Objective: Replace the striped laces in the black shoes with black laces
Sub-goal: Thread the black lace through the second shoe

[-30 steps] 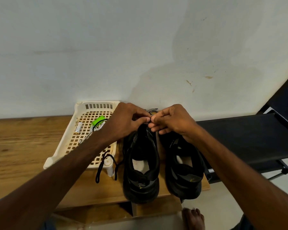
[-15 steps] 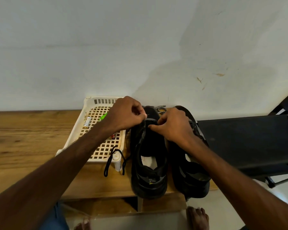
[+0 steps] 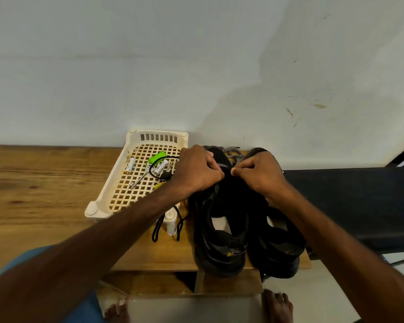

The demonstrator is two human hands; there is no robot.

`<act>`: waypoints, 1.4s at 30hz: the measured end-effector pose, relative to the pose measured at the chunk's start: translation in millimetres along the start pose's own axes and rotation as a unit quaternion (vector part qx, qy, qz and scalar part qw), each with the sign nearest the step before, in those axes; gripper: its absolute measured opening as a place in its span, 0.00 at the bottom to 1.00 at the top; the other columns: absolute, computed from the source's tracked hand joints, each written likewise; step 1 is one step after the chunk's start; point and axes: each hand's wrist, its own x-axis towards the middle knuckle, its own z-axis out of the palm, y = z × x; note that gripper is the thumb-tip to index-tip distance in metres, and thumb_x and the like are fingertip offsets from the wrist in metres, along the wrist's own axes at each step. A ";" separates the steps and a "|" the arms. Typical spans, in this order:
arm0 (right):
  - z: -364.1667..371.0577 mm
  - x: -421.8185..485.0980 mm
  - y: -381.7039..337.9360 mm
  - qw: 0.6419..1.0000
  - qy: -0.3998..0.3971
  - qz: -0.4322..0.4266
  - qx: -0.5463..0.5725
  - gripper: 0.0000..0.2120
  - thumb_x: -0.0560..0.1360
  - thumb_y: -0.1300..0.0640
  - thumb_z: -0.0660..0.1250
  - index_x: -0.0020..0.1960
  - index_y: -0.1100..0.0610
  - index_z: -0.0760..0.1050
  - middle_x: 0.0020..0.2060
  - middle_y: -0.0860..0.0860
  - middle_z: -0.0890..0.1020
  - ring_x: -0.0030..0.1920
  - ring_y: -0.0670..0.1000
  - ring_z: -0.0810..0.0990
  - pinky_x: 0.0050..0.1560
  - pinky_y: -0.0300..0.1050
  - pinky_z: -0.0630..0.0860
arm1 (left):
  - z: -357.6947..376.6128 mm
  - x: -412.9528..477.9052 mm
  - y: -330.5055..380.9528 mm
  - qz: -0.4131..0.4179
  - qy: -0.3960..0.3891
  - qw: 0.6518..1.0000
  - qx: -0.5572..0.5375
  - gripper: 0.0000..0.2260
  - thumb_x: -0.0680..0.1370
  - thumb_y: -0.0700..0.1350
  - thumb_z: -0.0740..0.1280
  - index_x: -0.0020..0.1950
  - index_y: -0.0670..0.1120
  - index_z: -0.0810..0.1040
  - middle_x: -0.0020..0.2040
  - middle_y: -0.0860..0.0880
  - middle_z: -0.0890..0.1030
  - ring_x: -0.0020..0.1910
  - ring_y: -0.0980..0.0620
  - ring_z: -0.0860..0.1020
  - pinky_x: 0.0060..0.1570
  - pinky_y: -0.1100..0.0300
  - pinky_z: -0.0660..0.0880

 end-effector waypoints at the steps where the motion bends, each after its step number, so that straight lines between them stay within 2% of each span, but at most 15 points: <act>1: -0.2 0.2 0.4 1.000 -0.004 0.009 0.017 0.03 0.75 0.59 0.75 0.46 0.53 0.88 0.39 0.48 0.87 0.42 0.47 0.84 0.48 0.48 0.82 | 2.6 -1.2 0.6 -0.007 0.008 1.000 -0.004 0.05 0.69 0.45 0.79 0.43 0.53 0.89 0.60 0.51 0.84 0.64 0.52 0.76 0.63 0.50 0.74; 7: -1.8 1.9 3.2 0.998 -0.016 0.030 0.054 0.03 0.75 0.61 0.76 0.45 0.55 0.88 0.38 0.49 0.87 0.42 0.47 0.85 0.42 0.42 0.81 | 16.1 -2.0 4.6 -0.029 0.027 0.999 -0.012 0.05 0.70 0.46 0.78 0.45 0.53 0.89 0.63 0.55 0.81 0.69 0.49 0.71 0.70 0.46 0.66; 16: -0.5 -1.2 3.5 1.000 -0.007 -0.005 0.028 0.07 0.77 0.57 0.73 0.42 0.55 0.88 0.29 0.47 0.83 0.24 0.39 0.76 0.31 0.37 0.73 | 31.2 -5.8 3.5 -0.068 0.062 0.996 -0.021 0.04 0.74 0.45 0.76 0.46 0.53 0.88 0.66 0.58 0.77 0.70 0.49 0.64 0.69 0.45 0.63; 21: 1.3 -3.1 3.5 1.000 -0.020 -0.019 0.001 0.06 0.78 0.60 0.72 0.43 0.56 0.86 0.37 0.52 0.86 0.35 0.51 0.87 0.41 0.48 0.86 | 36.4 -5.5 2.7 -0.127 0.057 0.982 -0.126 0.06 0.75 0.41 0.73 0.51 0.48 0.87 0.70 0.53 0.76 0.72 0.49 0.68 0.71 0.46 0.67; 24: 3.5 -1.0 2.1 1.000 -0.014 -0.018 0.014 0.07 0.77 0.59 0.75 0.40 0.54 0.86 0.34 0.49 0.86 0.33 0.51 0.87 0.40 0.50 0.86 | 31.0 -4.1 0.2 -0.135 0.022 0.978 -0.160 0.09 0.75 0.38 0.71 0.50 0.49 0.87 0.71 0.51 0.76 0.73 0.48 0.68 0.72 0.45 0.68; 28: -0.7 0.8 -6.4 0.994 0.053 -0.060 -0.075 0.10 0.77 0.57 0.71 0.38 0.57 0.86 0.33 0.50 0.85 0.36 0.48 0.84 0.42 0.42 0.79 | 22.3 -6.3 -1.9 -0.070 0.002 0.997 -0.011 0.11 0.71 0.41 0.75 0.50 0.54 0.87 0.70 0.55 0.76 0.72 0.48 0.69 0.71 0.40 0.64; 31: -21.2 5.1 -18.7 0.979 0.046 -0.062 0.189 0.10 0.80 0.58 0.68 0.41 0.56 0.84 0.42 0.53 0.88 0.47 0.48 0.86 0.52 0.43 0.78 | 17.4 -5.5 -2.7 -0.041 0.018 0.998 0.051 0.07 0.73 0.47 0.75 0.50 0.54 0.87 0.66 0.56 0.79 0.68 0.49 0.74 0.67 0.38 0.69; 33: -43.5 4.5 -21.5 0.878 -0.019 -0.021 0.477 0.09 0.83 0.59 0.64 0.45 0.55 0.79 0.47 0.55 0.88 0.53 0.52 0.87 0.61 0.51 0.78 | 11.3 -4.6 -1.9 -0.039 0.018 0.998 0.050 0.06 0.73 0.50 0.74 0.49 0.53 0.88 0.61 0.54 0.83 0.63 0.48 0.77 0.65 0.40 0.72; 34: -51.8 5.1 -19.6 0.825 -0.039 -0.003 0.564 0.08 0.83 0.58 0.62 0.47 0.56 0.76 0.44 0.54 0.87 0.49 0.54 0.87 0.60 0.53 0.79 | 6.4 -3.6 -1.0 -0.039 0.025 0.998 0.053 0.06 0.73 0.50 0.75 0.48 0.53 0.88 0.58 0.53 0.84 0.61 0.48 0.79 0.64 0.41 0.73; 35: -57.4 5.1 -16.9 0.805 -0.045 0.010 0.592 0.07 0.84 0.58 0.61 0.48 0.57 0.74 0.38 0.52 0.85 0.42 0.54 0.85 0.55 0.52 0.81 | 0.0 -1.9 -0.2 -0.035 0.043 0.997 0.058 0.06 0.73 0.50 0.74 0.48 0.52 0.88 0.56 0.53 0.85 0.61 0.47 0.79 0.64 0.42 0.73; 36: -60.5 4.9 -13.8 0.828 -0.038 0.013 0.559 0.06 0.83 0.58 0.63 0.49 0.58 0.75 0.33 0.50 0.80 0.35 0.52 0.80 0.47 0.50 0.81 | -7.3 0.5 1.2 -0.022 0.075 0.995 0.062 0.05 0.73 0.50 0.74 0.47 0.52 0.87 0.55 0.53 0.85 0.61 0.46 0.79 0.65 0.42 0.73; 37: -59.7 3.5 -11.9 0.889 -0.026 -0.004 0.457 0.06 0.82 0.57 0.65 0.48 0.57 0.77 0.31 0.48 0.77 0.33 0.50 0.76 0.41 0.47 0.79 | -15.7 2.6 1.5 -0.001 0.117 0.991 0.059 0.04 0.73 0.49 0.74 0.46 0.51 0.87 0.55 0.52 0.85 0.62 0.46 0.79 0.67 0.42 0.71; 39: -51.0 0.5 -7.6 0.991 -0.018 -0.091 0.101 0.05 0.79 0.55 0.70 0.46 0.53 0.83 0.35 0.46 0.82 0.36 0.47 0.78 0.43 0.44 0.77 | -32.1 6.8 2.3 0.054 0.207 0.976 0.036 0.04 0.74 0.47 0.74 0.46 0.48 0.87 0.56 0.51 0.85 0.61 0.46 0.79 0.69 0.45 0.69; 41: -35.3 -2.6 -4.6 0.972 -0.075 -0.133 -0.178 0.04 0.77 0.53 0.73 0.49 0.51 0.86 0.45 0.46 0.86 0.45 0.47 0.83 0.51 0.44 0.80 | -44.5 7.7 2.5 0.090 0.267 0.959 -0.011 0.05 0.77 0.46 0.73 0.50 0.47 0.86 0.56 0.51 0.85 0.61 0.47 0.80 0.67 0.44 0.71; 42: -27.9 -3.9 -4.6 0.961 -0.100 -0.130 -0.222 0.05 0.77 0.53 0.73 0.51 0.51 0.87 0.47 0.48 0.86 0.47 0.49 0.84 0.53 0.46 0.82 | -47.5 7.5 2.1 0.092 0.279 0.955 -0.039 0.06 0.78 0.47 0.72 0.52 0.48 0.86 0.55 0.52 0.85 0.60 0.49 0.80 0.65 0.43 0.72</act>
